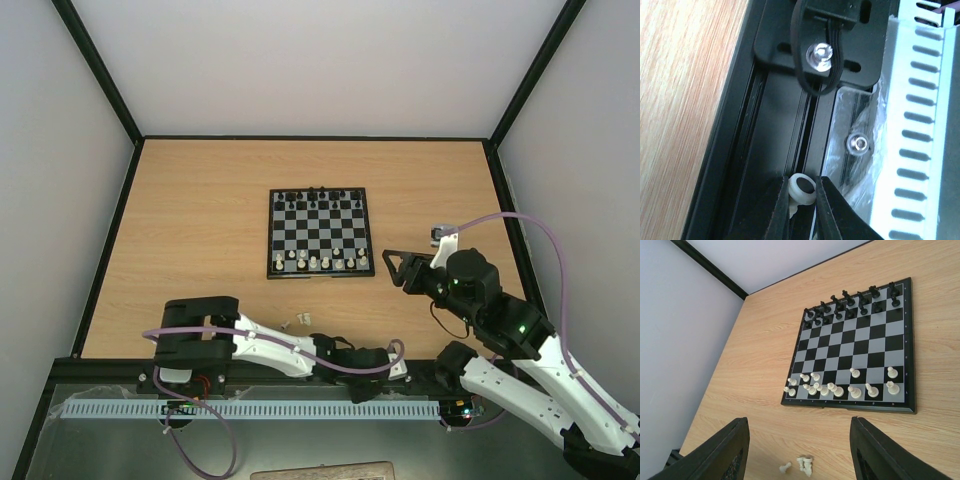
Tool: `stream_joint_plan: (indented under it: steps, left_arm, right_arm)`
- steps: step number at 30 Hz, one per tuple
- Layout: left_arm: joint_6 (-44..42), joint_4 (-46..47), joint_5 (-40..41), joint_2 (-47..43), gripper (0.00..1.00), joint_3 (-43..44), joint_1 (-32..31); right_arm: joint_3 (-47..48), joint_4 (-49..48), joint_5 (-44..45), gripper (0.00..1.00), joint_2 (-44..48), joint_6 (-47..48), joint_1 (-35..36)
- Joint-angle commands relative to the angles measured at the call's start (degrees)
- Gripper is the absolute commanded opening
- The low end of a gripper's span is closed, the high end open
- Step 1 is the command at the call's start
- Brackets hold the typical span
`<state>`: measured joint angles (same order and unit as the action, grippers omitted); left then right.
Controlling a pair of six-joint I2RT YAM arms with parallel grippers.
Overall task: Set up the chess pieces on the board
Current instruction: Pick up the chess piece at the center of the board.
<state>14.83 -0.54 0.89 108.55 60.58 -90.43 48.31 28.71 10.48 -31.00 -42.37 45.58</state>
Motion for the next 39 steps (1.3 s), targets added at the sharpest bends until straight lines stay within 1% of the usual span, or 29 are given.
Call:
stream_joint_plan:
  steps: [1,5,8,11,14,19,25,28,30,32,34,36,39]
  left_arm:
    - [2.9,-2.3,2.7,-3.0,0.1,-3.7,-0.1]
    - [4.8,-2.6,6.4,-5.9,0.1,-5.2,0.3]
    - [6.6,-1.4,6.2,-9.8,0.11,-7.2,2.8]
    - [9.1,3.2,3.7,-17.1,0.1,-12.0,7.4]
    - [12.5,8.2,-1.1,-24.4,0.1,-17.6,13.3]
    - [18.3,14.1,-9.0,-34.6,0.1,-23.7,22.4]
    - [27.5,18.8,-15.8,-46.2,0.1,-27.8,31.3]
    - [32.9,21.5,-17.0,-52.1,0.1,-30.0,35.9]
    - [37.4,22.8,-17.8,-55.0,0.11,-31.6,38.7]
    - [42.1,24.6,-19.0,-56.8,0.11,-33.4,41.7]
    - [47.2,27.0,-20.5,-57.8,0.11,-35.7,44.6]
    - [51.6,31.1,-22.2,-57.7,0.11,-38.1,46.9]
    - [56.9,36.0,-23.5,-57.0,0.1,-41.2,48.7]
  right_arm:
    - [0.1,-1.5,-0.9,0.56,-0.5,0.9,-0.2]
    - [-0.3,-2.1,-1.8,0.56,-1.1,0.9,-0.2]
    - [-0.8,-2.4,-2.4,0.56,-1.4,0.8,-0.2]
    - [-1.3,-2.9,-2.7,0.56,-1.5,0.8,-0.1]
    - [-2.4,-3.7,-3.3,0.56,-1.5,0.5,-0.2]
    - [-7.4,-7.6,-5.3,0.55,-1.8,-0.4,-0.2]
    - [-17.5,-17.8,-12.4,0.55,-0.7,-2.7,-0.2]
    - [-21.9,-22.1,-14.4,0.54,3.0,-3.7,-0.2]
    - [-24.1,-23.4,-13.8,0.5,6.3,-3.8,-0.1]
    - [-26.4,-24.8,-13.6,0.48,9.4,-4.0,-0.2]
    - [-28.6,-28.3,-15.1,0.44,10.8,-4.7,-0.2]
    - [-30.8,-33.0,-17.5,0.43,10.8,-5.7,-0.1]
    - [-33.8,-41.5,-21.2,0.42,8.7,-7.7,-0.2]
